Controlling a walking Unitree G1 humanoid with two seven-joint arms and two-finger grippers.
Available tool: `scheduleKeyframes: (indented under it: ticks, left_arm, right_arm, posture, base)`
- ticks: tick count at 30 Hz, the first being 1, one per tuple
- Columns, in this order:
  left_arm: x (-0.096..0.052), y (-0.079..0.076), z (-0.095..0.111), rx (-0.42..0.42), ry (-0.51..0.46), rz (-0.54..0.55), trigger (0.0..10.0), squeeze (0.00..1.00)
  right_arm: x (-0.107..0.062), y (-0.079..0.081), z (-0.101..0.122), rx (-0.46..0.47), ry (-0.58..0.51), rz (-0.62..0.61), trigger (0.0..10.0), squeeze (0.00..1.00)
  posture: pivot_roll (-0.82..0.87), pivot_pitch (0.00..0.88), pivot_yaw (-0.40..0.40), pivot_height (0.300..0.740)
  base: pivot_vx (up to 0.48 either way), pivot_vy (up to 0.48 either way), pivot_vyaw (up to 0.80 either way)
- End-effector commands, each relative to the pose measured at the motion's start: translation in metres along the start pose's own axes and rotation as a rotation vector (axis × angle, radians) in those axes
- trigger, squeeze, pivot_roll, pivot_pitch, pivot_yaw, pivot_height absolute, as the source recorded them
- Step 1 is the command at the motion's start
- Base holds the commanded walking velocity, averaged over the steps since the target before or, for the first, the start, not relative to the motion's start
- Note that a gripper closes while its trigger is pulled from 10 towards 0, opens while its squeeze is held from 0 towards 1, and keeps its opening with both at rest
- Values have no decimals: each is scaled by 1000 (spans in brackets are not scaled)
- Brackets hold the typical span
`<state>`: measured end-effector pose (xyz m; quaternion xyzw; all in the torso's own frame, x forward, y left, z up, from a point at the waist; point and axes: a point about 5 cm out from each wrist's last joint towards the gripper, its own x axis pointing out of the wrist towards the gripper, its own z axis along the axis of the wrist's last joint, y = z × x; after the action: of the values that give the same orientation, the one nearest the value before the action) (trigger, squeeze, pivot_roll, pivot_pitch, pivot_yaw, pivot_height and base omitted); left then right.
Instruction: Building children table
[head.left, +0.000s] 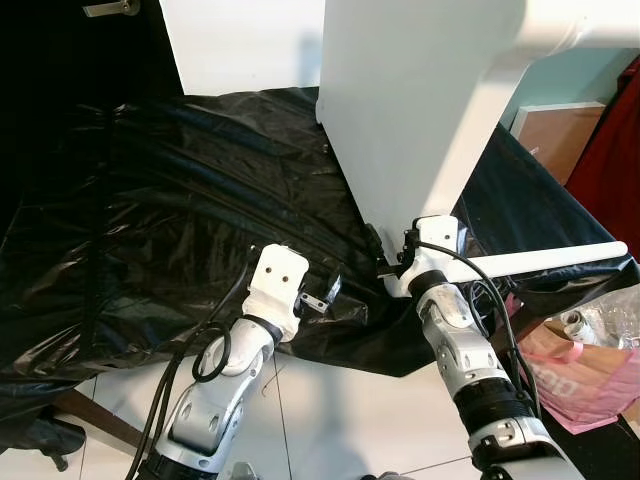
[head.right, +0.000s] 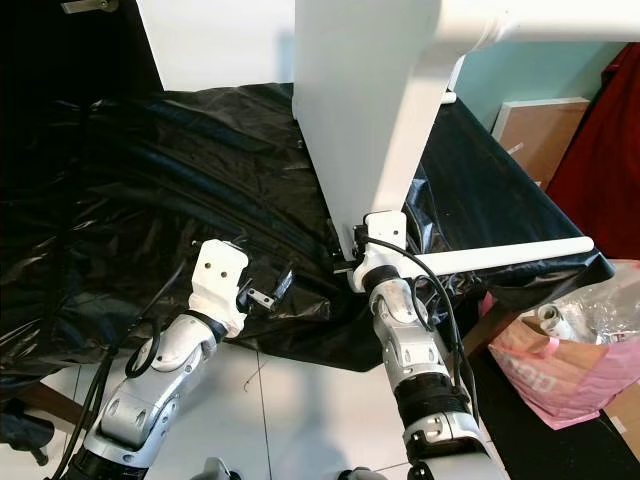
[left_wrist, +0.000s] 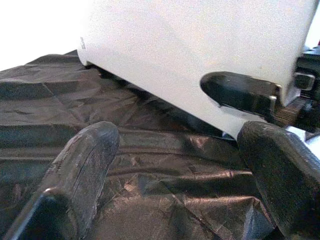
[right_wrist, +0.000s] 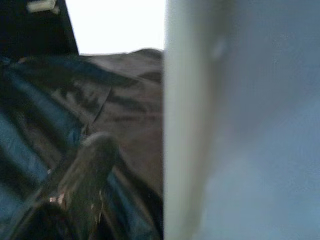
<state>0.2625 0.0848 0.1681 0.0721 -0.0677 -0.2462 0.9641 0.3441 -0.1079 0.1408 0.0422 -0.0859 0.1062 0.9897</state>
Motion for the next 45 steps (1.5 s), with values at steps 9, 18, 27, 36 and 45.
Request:
scheduleKeyframes:
  ticks: [9, 18, 27, 36, 45]
  left_arm:
    - [-10, -4, 7, -8, -4, -110, 10000, 0]
    - [-34, 34, 15, 7, 23, 25, 10000, 0]
    - [-65, -14, 13, -47, 190, -306, 10000, 0]
    - [-64, -19, 19, -53, 184, -312, 10000, 0]
    - [-59, -24, 26, -55, 169, -311, 10000, 0]
  right_arm:
    - [17, 14, 3, 39, -17, 3, 1647, 0]
    - [22, 34, 3, 74, -26, 167, 0, 0]
    - [27, 105, 9, 165, -33, 471, 0, 0]
    - [34, 156, 22, 220, -14, 575, 0, 0]
    - [29, 179, 16, 202, 46, 606, 10000, 0]
  posture:
    - [76, 81, -76, 740]
    - [104, 90, -110, 740]
    - [160, 105, -153, 740]
    - [188, 102, -160, 740]
    - [189, 102, -162, 740]
  base:
    - [0, 0, 0]
    - [0, 0, 0]
    - [0, 0, 0]
    - [0, 0, 0]
    - [0, 0, 0]
